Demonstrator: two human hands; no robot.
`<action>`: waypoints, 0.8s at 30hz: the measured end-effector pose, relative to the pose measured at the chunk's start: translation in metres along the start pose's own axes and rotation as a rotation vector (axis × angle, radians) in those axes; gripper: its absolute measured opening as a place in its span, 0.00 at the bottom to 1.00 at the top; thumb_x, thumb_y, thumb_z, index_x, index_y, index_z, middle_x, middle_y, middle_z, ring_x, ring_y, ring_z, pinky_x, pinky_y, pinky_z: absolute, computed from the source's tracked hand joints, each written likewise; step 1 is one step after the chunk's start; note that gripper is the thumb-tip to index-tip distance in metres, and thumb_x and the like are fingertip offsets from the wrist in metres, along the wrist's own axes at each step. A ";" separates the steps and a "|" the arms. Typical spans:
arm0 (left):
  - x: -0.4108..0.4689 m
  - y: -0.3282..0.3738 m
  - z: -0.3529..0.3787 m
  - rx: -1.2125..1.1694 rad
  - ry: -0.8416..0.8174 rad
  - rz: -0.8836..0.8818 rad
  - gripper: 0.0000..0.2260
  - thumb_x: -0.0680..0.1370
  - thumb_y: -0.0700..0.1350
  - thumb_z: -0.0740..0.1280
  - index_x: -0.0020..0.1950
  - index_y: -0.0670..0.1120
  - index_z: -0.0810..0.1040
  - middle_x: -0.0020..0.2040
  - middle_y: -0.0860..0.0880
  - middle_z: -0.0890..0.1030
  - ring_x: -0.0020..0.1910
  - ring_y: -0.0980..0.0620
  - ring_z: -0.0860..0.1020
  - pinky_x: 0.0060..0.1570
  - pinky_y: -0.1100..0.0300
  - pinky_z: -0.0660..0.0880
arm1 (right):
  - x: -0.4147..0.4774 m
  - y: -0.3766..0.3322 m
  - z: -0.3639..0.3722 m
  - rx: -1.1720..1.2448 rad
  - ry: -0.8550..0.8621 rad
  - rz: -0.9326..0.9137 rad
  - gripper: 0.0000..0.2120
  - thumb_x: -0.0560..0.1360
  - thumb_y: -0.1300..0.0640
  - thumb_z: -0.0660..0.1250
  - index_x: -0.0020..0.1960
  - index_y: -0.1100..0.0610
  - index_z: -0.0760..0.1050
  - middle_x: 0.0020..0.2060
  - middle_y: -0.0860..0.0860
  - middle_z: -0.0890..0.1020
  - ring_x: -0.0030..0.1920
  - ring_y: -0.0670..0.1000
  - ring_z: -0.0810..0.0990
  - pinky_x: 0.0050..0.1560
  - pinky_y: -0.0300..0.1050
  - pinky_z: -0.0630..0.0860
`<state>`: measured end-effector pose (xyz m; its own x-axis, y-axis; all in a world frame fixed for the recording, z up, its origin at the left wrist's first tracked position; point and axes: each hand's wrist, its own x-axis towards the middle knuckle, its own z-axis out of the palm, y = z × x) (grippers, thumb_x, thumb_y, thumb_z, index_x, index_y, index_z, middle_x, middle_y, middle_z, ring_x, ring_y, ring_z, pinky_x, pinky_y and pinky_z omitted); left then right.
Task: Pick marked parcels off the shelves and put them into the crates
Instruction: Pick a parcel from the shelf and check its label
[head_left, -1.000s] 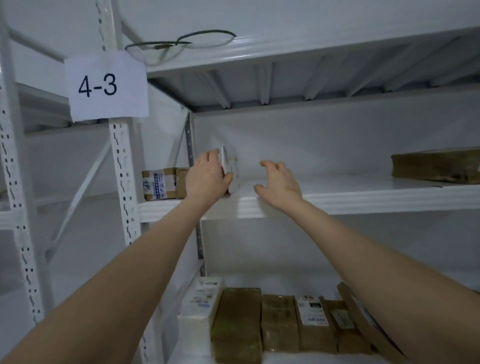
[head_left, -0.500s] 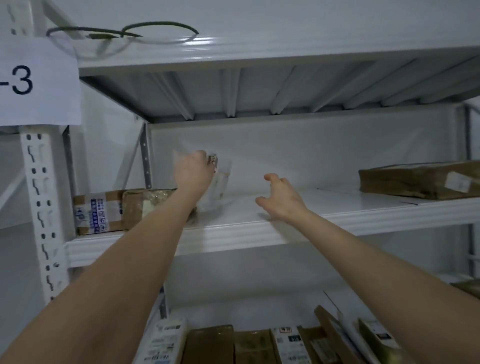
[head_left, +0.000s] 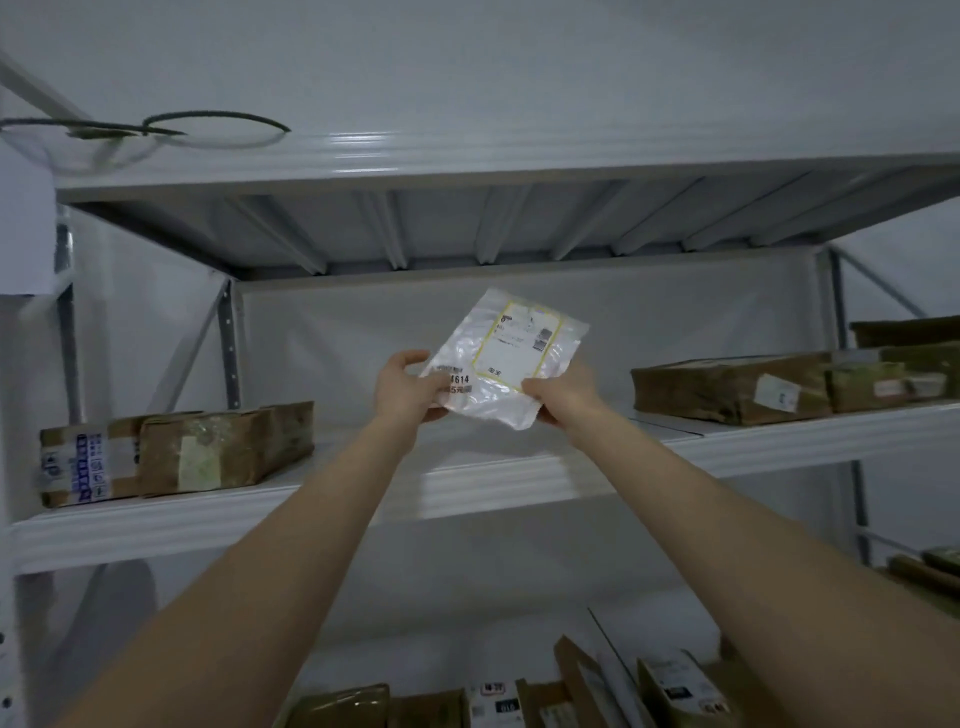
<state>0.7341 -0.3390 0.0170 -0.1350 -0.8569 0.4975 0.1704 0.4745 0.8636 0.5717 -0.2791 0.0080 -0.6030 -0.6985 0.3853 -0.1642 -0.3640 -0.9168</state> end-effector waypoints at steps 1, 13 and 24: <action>-0.003 0.000 0.006 0.070 -0.009 0.000 0.16 0.74 0.33 0.67 0.59 0.48 0.72 0.43 0.43 0.78 0.31 0.52 0.78 0.27 0.62 0.79 | 0.000 -0.002 -0.011 -0.118 0.039 -0.030 0.33 0.67 0.64 0.73 0.69 0.57 0.65 0.60 0.56 0.78 0.55 0.59 0.79 0.54 0.56 0.79; -0.015 -0.007 0.081 0.678 -0.134 0.031 0.17 0.80 0.39 0.58 0.68 0.41 0.73 0.65 0.42 0.76 0.61 0.41 0.76 0.58 0.50 0.76 | -0.013 0.010 -0.068 -1.302 -0.262 -0.178 0.14 0.80 0.49 0.55 0.50 0.55 0.77 0.51 0.60 0.78 0.53 0.59 0.77 0.55 0.47 0.71; -0.019 0.007 -0.040 1.226 0.154 0.287 0.24 0.77 0.52 0.64 0.71 0.47 0.67 0.69 0.45 0.69 0.66 0.45 0.70 0.61 0.52 0.69 | -0.032 0.007 0.046 -1.065 -0.350 -0.402 0.24 0.77 0.43 0.62 0.70 0.52 0.69 0.68 0.56 0.71 0.67 0.59 0.70 0.65 0.53 0.70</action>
<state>0.7767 -0.3271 0.0105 -0.1148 -0.6683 0.7350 -0.8487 0.4504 0.2770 0.6258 -0.2874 -0.0061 -0.1408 -0.8418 0.5211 -0.9582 -0.0165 -0.2856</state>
